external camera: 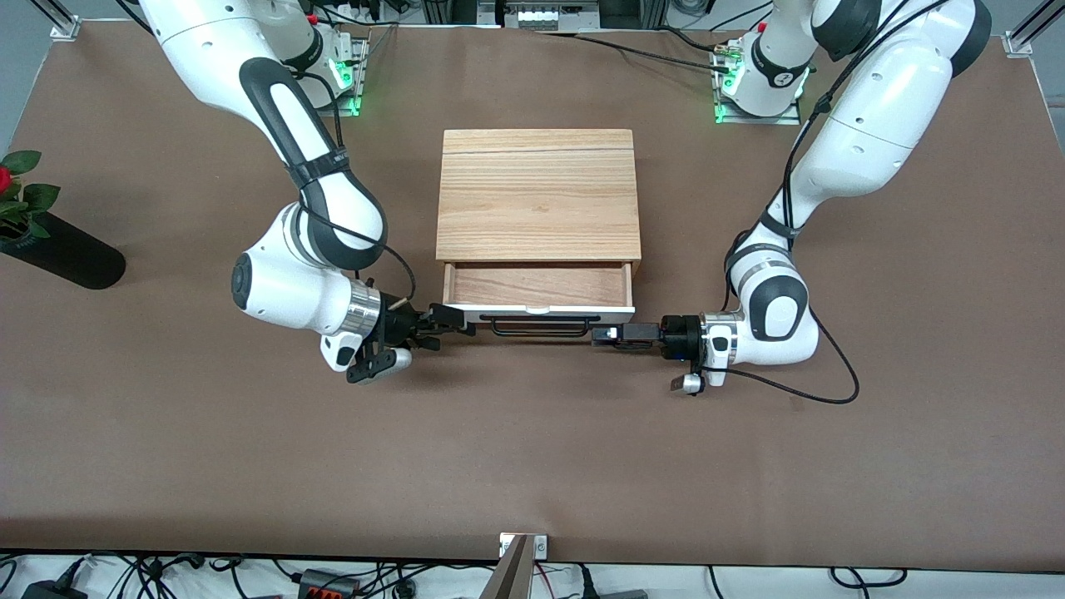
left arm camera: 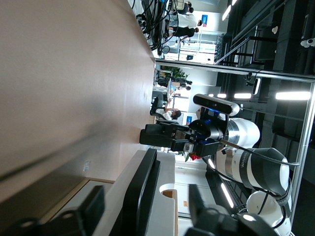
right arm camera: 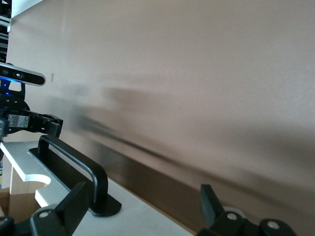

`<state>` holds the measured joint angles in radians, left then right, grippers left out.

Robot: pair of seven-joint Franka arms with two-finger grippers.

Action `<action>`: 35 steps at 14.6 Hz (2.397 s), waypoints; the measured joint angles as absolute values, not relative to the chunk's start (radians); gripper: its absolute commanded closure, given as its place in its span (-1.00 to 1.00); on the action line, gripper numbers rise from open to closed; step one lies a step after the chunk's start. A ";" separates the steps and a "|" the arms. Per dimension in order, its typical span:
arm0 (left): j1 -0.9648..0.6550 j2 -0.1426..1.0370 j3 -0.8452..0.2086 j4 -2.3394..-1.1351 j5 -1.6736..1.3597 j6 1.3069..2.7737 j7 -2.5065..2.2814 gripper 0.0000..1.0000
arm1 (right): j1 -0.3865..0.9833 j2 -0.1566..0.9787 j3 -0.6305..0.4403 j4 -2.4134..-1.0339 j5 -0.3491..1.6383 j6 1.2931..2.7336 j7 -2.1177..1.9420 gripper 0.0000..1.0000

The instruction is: Close drawer with both arms simultaneously

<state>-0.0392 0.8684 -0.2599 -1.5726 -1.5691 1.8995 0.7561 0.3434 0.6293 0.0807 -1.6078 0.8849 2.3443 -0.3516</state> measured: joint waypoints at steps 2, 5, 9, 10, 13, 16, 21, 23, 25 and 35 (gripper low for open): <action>-0.047 0.868 -0.261 -1.573 -1.573 1.900 0.756 -0.45 | 0.348 0.634 0.085 -1.608 0.885 2.340 -0.353 -1.00; -0.048 0.870 -0.259 -1.573 -1.574 1.899 0.756 -1.00 | 0.358 0.641 0.087 -1.611 0.885 2.326 -0.355 -1.00; -0.032 0.870 -0.258 -1.573 -1.574 1.870 0.754 -1.00 | 0.360 0.642 0.087 -1.611 0.886 2.305 -0.357 -1.00; -0.027 0.870 -0.258 -1.574 -1.574 1.854 0.752 -1.00 | 0.360 0.642 0.087 -1.611 0.886 2.304 -0.358 -1.00; -0.006 0.870 -0.257 -1.594 -1.574 1.775 0.706 -1.00 | 0.361 0.644 0.087 -1.611 0.886 2.296 -0.359 -1.00; 0.010 0.870 -0.257 -1.619 -1.574 1.715 0.650 -1.00 | 0.366 0.646 0.087 -1.611 0.887 2.292 -0.360 -1.00; 0.012 0.871 -0.257 -1.629 -1.591 1.712 0.626 -1.00 | 0.367 0.646 0.087 -1.611 0.887 2.287 -0.362 -1.00; 0.013 0.871 -0.257 -1.633 -1.593 1.711 0.621 -1.00 | 0.369 0.646 0.087 -1.613 0.887 2.286 -0.363 -1.00; 0.012 0.872 -0.257 -1.643 -1.593 1.710 0.620 -1.00 | 0.370 0.646 0.087 -1.614 0.890 2.282 -0.363 -1.00; 0.004 0.871 -0.286 -1.725 -1.593 1.685 0.608 -1.00 | 0.370 0.646 0.086 -1.622 0.892 2.137 -0.364 -1.00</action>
<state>0.0042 0.8712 -0.2857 -1.7251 -1.5929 1.6847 0.6079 0.3699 0.6462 0.0862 -1.6225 0.8922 2.1370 -0.3635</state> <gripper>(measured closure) 0.000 0.000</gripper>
